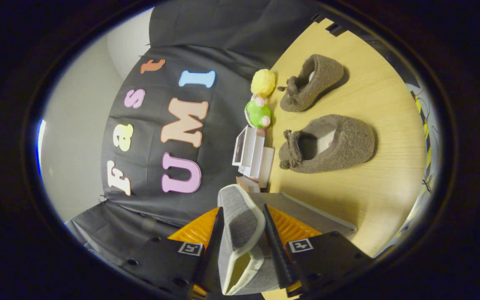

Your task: Open the storage box then place both shoes into the box .Put the left shoe in first, then the right shoe, with the right side of both shoes facing outward in a uniform manner.

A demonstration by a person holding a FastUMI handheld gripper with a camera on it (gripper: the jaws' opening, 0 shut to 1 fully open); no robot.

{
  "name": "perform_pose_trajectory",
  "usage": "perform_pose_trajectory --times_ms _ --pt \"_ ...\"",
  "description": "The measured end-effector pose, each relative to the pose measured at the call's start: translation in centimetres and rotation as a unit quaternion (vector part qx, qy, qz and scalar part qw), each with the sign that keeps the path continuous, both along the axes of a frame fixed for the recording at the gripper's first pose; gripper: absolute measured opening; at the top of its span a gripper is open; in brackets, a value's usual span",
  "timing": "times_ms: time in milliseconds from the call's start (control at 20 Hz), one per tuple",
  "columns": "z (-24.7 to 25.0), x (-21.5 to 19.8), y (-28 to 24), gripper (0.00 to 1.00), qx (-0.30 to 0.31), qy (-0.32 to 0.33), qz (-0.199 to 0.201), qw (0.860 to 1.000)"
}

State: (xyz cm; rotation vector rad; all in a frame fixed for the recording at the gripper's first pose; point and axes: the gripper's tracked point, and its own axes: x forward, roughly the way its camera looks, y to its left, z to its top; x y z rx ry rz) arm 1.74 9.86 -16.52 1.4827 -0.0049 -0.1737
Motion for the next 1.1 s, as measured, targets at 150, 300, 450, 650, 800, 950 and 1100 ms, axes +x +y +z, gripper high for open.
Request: perform_pose_trajectory --times_ms 150,300,450,650,800,950,1100 --pt "2.0 -0.5 -1.3 0.11 -0.014 -0.025 -0.012 1.0" --pt "4.5 -0.6 -0.8 0.07 -0.04 -0.037 0.0 0.999" --pt "8.6 -0.5 0.1 0.08 -0.059 -0.065 0.015 0.996" --pt "14.2 -0.2 2.8 0.1 -0.056 -0.112 0.042 0.991" --pt "17.6 0.3 6.2 0.11 -0.054 -0.14 0.071 0.986" --pt "19.7 0.6 9.3 0.12 -0.053 -0.156 0.092 0.982" --pt "20.9 0.6 12.9 0.13 -0.037 -0.17 0.115 0.978"
